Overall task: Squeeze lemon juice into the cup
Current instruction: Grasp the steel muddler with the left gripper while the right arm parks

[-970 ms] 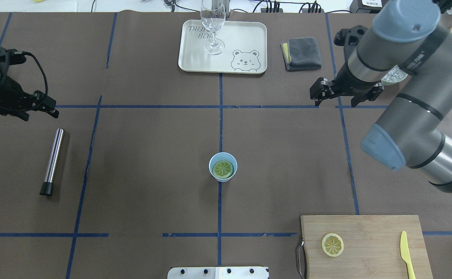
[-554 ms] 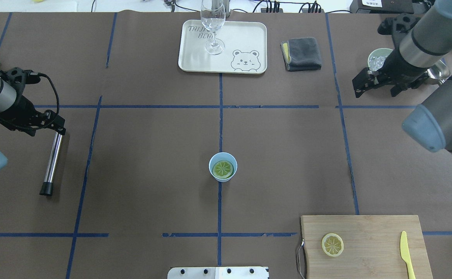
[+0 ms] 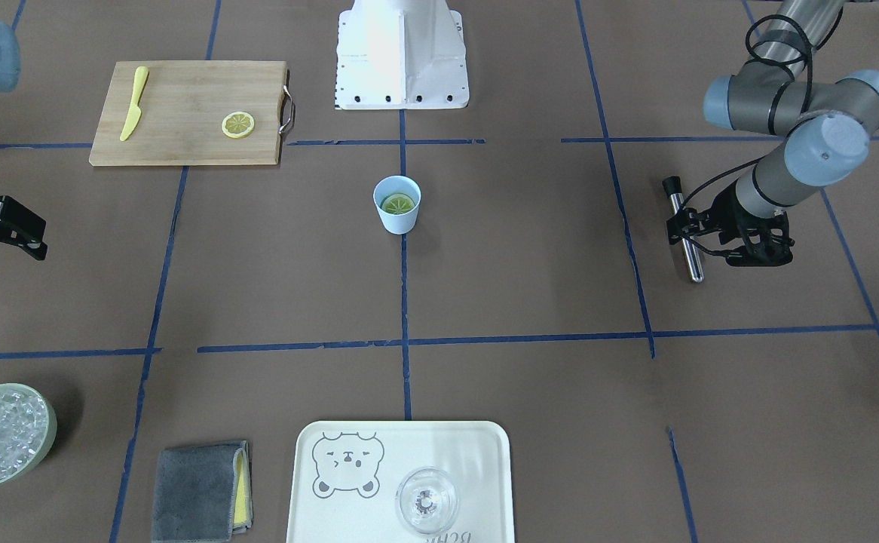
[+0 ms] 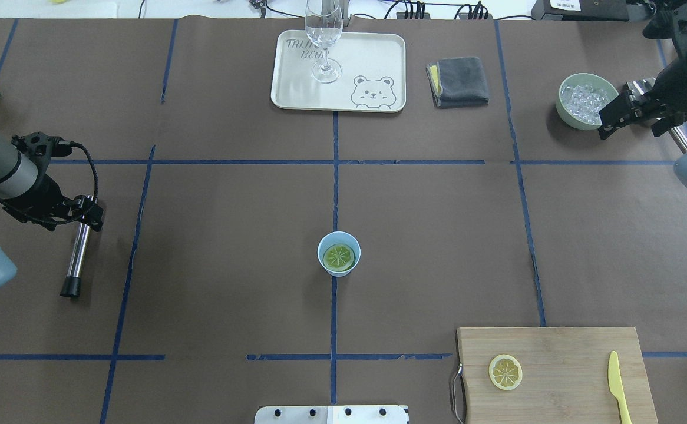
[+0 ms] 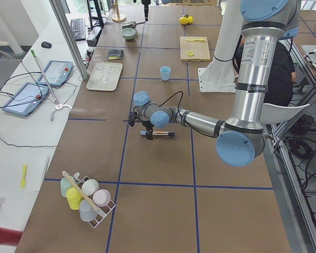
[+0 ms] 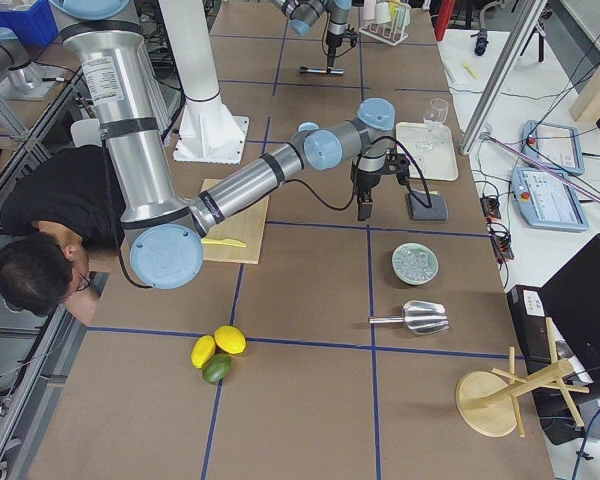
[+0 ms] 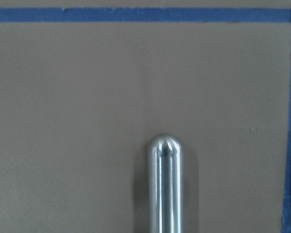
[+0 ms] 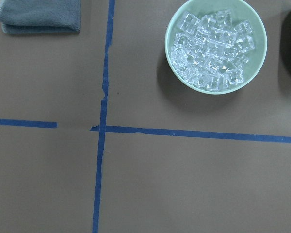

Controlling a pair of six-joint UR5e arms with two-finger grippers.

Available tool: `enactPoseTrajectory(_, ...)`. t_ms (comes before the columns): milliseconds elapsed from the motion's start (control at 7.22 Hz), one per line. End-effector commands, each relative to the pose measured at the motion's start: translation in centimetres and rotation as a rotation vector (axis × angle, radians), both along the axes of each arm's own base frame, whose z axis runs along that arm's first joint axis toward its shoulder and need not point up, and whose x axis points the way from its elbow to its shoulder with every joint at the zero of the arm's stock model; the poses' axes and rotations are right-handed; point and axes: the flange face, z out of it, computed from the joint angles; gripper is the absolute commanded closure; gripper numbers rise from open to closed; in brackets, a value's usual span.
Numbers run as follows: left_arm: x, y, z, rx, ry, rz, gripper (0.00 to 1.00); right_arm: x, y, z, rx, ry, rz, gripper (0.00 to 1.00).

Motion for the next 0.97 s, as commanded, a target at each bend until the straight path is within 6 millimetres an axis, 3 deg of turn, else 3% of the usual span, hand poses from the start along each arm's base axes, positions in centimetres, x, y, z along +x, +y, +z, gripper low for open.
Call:
enactPoseTrajectory(0, 1.0, -0.1, 0.8, -0.009, -0.014, 0.011, 0.00, 0.8, -0.1, 0.1, -0.001, -0.004, 0.008, 0.00)
enactPoseTrajectory(139, 1.2, -0.2, 0.7, 0.001, -0.021, 0.007, 0.05, 1.1, -0.2, 0.1, -0.001, -0.005, 0.014, 0.00)
enactPoseTrajectory(277, 1.2, -0.1, 0.6, 0.004, -0.018, 0.006, 0.27, 1.1, -0.2, 0.1, 0.000, -0.005, 0.013, 0.00)
enactPoseTrajectory(554, 1.0, 0.0, 0.3, 0.004, -0.017, 0.004, 0.88, 1.2, -0.1, 0.1, -0.001, -0.006, 0.014, 0.00)
enactPoseTrajectory(693, 0.9, 0.0, 0.1, 0.007, -0.014, 0.003, 1.00, 1.2, -0.1, 0.1, -0.001, -0.006, 0.014, 0.00)
enactPoseTrajectory(831, 0.5, 0.2, -0.5, 0.020, -0.008, -0.001, 1.00, 1.2, -0.1, 0.1, -0.001, -0.006, 0.014, 0.00)
